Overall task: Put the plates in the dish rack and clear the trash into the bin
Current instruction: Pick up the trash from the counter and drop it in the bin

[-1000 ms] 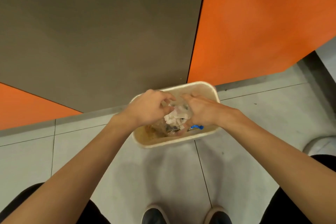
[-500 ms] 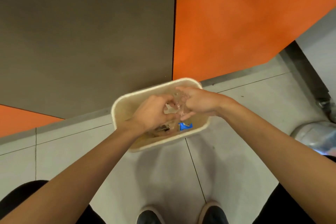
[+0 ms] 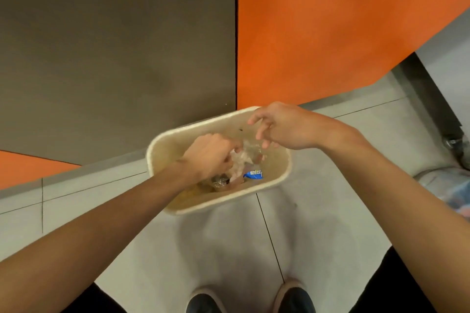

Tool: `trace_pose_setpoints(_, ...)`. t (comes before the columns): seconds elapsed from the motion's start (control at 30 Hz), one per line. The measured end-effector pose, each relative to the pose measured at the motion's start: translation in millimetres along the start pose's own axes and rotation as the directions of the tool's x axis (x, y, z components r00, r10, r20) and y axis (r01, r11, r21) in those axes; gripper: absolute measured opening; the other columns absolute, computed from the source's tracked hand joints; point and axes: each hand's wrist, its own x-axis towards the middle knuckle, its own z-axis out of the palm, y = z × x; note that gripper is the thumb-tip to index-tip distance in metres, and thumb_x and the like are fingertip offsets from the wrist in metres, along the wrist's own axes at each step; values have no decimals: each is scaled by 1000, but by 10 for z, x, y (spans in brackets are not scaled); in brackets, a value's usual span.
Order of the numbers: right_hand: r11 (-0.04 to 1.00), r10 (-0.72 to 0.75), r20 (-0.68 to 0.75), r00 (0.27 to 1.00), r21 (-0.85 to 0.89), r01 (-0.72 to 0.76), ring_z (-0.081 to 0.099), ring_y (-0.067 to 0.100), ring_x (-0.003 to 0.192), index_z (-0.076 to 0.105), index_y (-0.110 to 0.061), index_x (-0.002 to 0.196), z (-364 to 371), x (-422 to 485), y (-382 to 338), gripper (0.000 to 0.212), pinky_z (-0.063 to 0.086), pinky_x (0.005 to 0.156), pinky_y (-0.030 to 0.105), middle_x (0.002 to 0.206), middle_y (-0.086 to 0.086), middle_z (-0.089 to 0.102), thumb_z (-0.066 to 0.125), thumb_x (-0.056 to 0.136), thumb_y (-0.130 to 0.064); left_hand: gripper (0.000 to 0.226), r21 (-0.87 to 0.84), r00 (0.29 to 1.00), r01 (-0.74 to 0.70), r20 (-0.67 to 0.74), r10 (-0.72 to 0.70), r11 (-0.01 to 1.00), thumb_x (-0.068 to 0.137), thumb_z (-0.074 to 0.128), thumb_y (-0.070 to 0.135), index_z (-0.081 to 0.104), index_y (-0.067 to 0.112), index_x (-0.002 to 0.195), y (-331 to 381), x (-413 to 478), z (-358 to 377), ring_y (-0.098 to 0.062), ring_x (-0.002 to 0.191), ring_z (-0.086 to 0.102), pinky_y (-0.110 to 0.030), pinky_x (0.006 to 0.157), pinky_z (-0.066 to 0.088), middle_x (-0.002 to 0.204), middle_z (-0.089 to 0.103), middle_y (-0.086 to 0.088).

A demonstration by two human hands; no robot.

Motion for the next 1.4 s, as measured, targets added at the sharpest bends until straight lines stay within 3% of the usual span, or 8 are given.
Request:
trace_pose_setpoints(0.13, 999, -14, 15, 1000, -48, 15, 57, 21, 95, 60, -15, 121, -45, -32, -42, 45, 43, 73, 28, 104, 0, 54, 34, 89, 4, 26, 90, 956, -47, 292, 19, 995, 84, 51, 18, 72, 27, 96, 57, 215, 205, -24, 82, 63, -29, 60, 43, 93, 67, 5)
trace_pose_setpoints(0.27, 997, 2, 0, 1000, -76, -2, 59, 31, 94, 61, -3, 118, -124, -52, -26, 37, 43, 62, 22, 98, 10, 61, 39, 90, 5, 45, -177, 841, 223, 532, -98, 959, 99, 41, 42, 56, 23, 62, 195, 314, 144, -11, 69, 54, -20, 66, 40, 66, 58, 7)
trace_pose_setpoints(0.4, 984, 72, 50, 996, -164, -63, 70, 26, 84, 69, -1, 102, -167, -67, 37, 19, 57, 81, 37, 84, 14, 73, 55, 89, 1, 60, -437, 707, 527, 701, -91, 729, 86, 35, 76, 69, 31, 107, 108, 309, -4, -4, 94, 57, -29, 92, 43, 103, 64, 15)
trace_pose_setpoints(0.5, 969, 123, 12, 992, -218, -118, 66, 27, 79, 65, -1, 94, -189, -41, 105, 8, 51, 72, 28, 87, 11, 70, 62, 88, -4, 65, -488, 718, 441, 696, 31, 753, 70, 54, 83, 67, 41, 118, -60, 213, -86, -4, 119, 52, -37, 108, 35, 120, 62, 24)
trace_pose_setpoints(0.7, 960, 154, -44, 987, -229, -160, 57, 24, 70, 59, -9, 87, -151, -11, 206, 8, 43, 63, 27, 79, 9, 63, 61, 90, -16, 18, -543, 882, 249, 470, 44, 802, 73, 79, 44, 79, 36, 89, 14, 100, 26, -4, 94, 66, -23, 88, 51, 96, 74, 15)
trace_pose_setpoints(0.93, 959, 170, -24, 985, -226, -171, 70, 28, 85, 63, -2, 101, -124, -48, 237, 19, 48, 68, 29, 91, 15, 71, 61, 91, -17, 4, -221, 934, 112, 356, -27, 969, 81, 76, 19, 79, 22, 81, 28, 438, 223, 10, 59, 59, -16, 65, 48, 62, 62, 27)
trace_pose_setpoints(1.2, 967, 138, -41, 990, -210, -143, 54, 24, 66, 56, -9, 90, -54, -44, 270, 6, 40, 58, 27, 77, 7, 59, 58, 89, -14, 15, 201, 924, -23, 379, -57, 979, 91, 53, 24, 62, 16, 84, 325, 604, 397, -26, 79, 55, -30, 66, 40, 80, 49, 0)
trace_pose_setpoints(1.4, 968, 121, -53, 991, -214, -129, 49, 26, 67, 49, -10, 77, -60, -26, 264, 13, 38, 57, 28, 78, 9, 55, 45, 84, 0, 19, -57, 890, 205, 425, -163, 977, 81, 67, 31, 71, 13, 76, 195, 575, 342, -23, 80, 68, -36, 71, 56, 79, 71, -1)
